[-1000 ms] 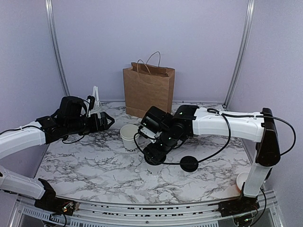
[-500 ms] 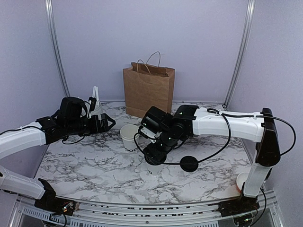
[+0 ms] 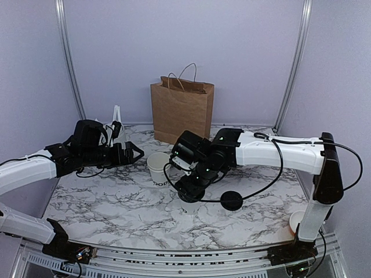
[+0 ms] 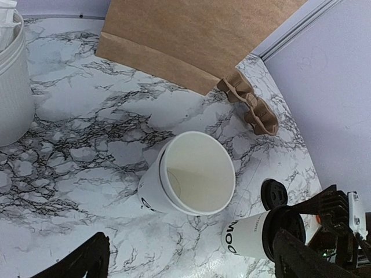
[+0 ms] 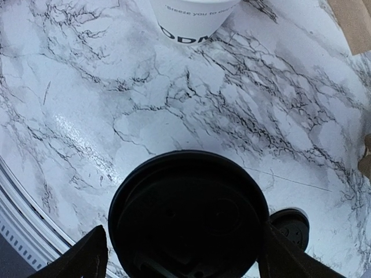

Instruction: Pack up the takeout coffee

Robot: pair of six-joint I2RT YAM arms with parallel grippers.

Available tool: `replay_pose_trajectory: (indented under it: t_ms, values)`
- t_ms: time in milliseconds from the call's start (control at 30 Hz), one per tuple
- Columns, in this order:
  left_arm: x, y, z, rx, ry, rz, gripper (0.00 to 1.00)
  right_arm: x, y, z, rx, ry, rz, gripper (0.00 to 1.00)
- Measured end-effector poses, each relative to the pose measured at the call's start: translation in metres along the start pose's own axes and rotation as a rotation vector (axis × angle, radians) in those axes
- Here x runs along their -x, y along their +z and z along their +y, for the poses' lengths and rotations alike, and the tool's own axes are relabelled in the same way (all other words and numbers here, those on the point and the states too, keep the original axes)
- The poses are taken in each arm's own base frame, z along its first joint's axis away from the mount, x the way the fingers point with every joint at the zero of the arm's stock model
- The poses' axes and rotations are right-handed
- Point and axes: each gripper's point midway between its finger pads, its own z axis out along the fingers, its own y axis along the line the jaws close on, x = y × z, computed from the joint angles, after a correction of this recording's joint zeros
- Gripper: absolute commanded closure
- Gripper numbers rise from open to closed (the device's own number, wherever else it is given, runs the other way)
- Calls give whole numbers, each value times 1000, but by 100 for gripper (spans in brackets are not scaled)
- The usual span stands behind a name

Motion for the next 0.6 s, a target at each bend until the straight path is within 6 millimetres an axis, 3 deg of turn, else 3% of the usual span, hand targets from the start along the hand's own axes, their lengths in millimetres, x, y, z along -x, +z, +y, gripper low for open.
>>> replay_pose_trajectory:
  t_ms: [600]
  values:
    - [-49, 18, -38, -102, 58, 154, 1, 3, -16, -3, -3, 34, -31, 12]
